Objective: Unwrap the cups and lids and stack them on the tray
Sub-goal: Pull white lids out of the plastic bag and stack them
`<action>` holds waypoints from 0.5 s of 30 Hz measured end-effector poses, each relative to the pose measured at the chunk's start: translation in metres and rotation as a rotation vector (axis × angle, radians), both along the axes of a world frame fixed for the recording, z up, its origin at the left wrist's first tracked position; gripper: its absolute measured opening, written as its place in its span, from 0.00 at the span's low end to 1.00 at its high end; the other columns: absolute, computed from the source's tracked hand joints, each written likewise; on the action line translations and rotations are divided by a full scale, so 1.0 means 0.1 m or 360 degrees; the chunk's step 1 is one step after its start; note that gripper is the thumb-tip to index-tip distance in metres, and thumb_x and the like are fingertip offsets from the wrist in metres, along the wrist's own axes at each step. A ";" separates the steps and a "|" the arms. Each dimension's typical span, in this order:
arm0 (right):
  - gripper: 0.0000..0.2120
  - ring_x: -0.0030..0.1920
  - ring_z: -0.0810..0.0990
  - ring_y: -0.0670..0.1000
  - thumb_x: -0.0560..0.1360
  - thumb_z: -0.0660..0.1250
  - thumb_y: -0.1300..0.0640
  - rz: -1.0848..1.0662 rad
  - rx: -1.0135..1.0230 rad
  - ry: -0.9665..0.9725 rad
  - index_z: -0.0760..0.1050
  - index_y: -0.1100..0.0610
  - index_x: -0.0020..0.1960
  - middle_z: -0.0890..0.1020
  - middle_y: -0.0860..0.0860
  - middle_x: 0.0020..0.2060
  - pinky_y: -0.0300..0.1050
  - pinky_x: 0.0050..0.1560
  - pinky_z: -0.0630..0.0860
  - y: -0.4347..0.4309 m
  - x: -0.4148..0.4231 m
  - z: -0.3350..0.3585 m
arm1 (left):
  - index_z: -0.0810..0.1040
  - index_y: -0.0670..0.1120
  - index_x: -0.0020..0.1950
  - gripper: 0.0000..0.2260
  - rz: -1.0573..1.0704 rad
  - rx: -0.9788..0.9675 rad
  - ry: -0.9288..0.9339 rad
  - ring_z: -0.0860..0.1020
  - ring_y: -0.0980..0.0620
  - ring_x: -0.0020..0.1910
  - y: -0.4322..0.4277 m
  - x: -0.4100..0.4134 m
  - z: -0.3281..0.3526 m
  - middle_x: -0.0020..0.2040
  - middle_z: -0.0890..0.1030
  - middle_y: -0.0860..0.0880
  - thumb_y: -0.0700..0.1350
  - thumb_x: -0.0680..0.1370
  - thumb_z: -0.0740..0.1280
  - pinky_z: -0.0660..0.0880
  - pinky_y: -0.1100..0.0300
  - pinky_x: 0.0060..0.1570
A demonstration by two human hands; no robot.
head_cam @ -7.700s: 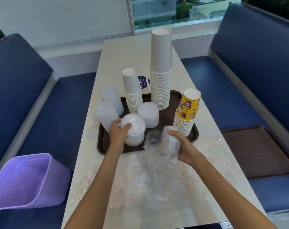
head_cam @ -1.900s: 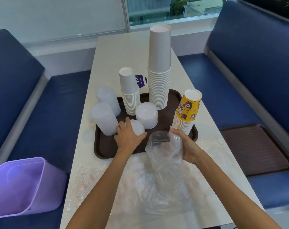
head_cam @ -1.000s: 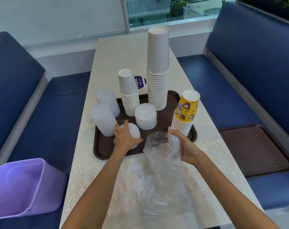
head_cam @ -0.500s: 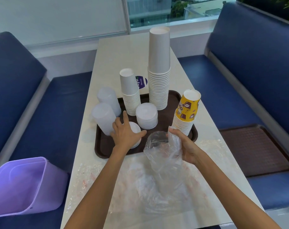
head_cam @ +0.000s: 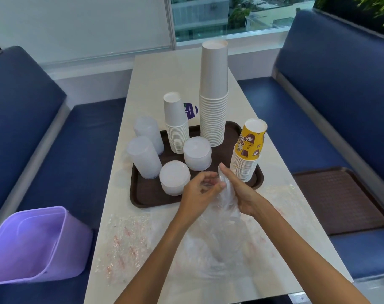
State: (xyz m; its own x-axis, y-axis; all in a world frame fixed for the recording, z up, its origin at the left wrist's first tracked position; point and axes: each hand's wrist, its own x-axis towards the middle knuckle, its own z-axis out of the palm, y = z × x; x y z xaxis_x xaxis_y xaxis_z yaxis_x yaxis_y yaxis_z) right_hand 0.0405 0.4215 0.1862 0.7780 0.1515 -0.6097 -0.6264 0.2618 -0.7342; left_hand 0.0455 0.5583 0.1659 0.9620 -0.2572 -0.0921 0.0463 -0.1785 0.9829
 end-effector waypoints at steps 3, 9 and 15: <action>0.24 0.48 0.82 0.51 0.74 0.56 0.35 0.0095 -0.0095 0.0014 0.75 0.54 0.56 0.84 0.54 0.44 0.46 0.51 0.78 0.04 -0.01 0.02 | 0.77 0.49 0.57 0.16 0.0051 0.0004 0.0020 0.80 0.56 0.52 -0.05 -0.05 -0.03 0.51 0.82 0.52 0.52 0.72 0.72 0.78 0.64 0.50; 0.28 0.61 0.76 0.56 0.77 0.53 0.38 0.0147 -0.0200 0.0005 0.68 0.54 0.68 0.77 0.58 0.61 0.51 0.65 0.70 0.06 0.00 -0.01 | 0.77 0.49 0.57 0.12 0.0141 0.0029 0.0001 0.80 0.54 0.53 -0.07 -0.06 -0.04 0.53 0.82 0.51 0.49 0.75 0.70 0.78 0.63 0.52; 0.16 0.44 0.80 0.49 0.79 0.53 0.42 0.0111 -0.0198 -0.0046 0.72 0.52 0.54 0.80 0.51 0.43 0.42 0.45 0.77 0.04 0.00 -0.07 | 0.76 0.48 0.59 0.13 0.0195 -0.0059 0.0053 0.81 0.52 0.53 -0.05 -0.04 -0.01 0.56 0.82 0.48 0.45 0.76 0.69 0.79 0.60 0.53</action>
